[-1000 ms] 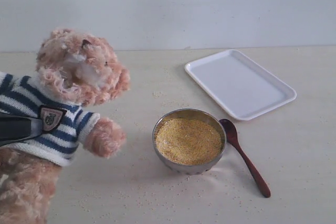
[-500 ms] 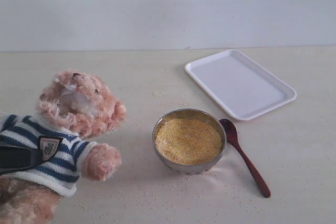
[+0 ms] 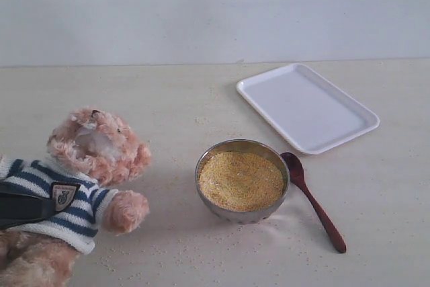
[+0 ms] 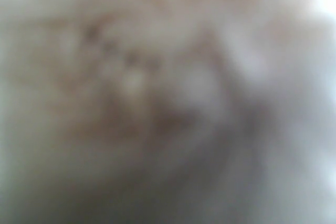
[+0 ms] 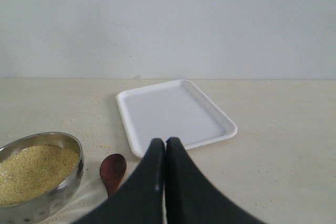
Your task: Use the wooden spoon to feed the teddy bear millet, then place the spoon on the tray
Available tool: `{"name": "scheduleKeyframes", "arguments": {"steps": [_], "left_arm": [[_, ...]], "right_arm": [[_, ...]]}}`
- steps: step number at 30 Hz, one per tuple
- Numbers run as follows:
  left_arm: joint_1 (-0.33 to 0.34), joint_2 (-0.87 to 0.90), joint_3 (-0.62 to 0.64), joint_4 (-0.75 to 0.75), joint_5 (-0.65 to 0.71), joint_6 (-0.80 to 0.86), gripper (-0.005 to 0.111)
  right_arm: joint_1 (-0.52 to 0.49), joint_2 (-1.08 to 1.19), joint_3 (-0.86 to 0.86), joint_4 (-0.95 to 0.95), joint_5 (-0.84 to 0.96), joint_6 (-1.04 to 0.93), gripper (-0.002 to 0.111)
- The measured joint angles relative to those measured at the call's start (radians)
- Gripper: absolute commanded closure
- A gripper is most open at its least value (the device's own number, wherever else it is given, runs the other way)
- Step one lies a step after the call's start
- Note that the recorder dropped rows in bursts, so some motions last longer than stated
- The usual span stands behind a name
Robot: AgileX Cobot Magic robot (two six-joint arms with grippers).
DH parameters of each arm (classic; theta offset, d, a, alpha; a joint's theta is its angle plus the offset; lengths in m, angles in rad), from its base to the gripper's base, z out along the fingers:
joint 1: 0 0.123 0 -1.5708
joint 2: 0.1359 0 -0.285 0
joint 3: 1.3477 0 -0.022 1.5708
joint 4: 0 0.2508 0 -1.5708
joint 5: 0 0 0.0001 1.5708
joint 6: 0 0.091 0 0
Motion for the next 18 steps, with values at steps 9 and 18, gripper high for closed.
{"name": "scheduleKeyframes", "arguments": {"steps": [9,18], "left_arm": [[0.0,0.0,0.0,-0.022,0.062,0.008,0.102],[0.0,0.003,0.0,-0.025,0.132,0.01,0.102]], "right_arm": [[0.0,0.0,0.0,0.0,-0.005,0.0,0.108],[0.0,0.0,0.0,0.0,-0.007,0.0,0.108]]}}
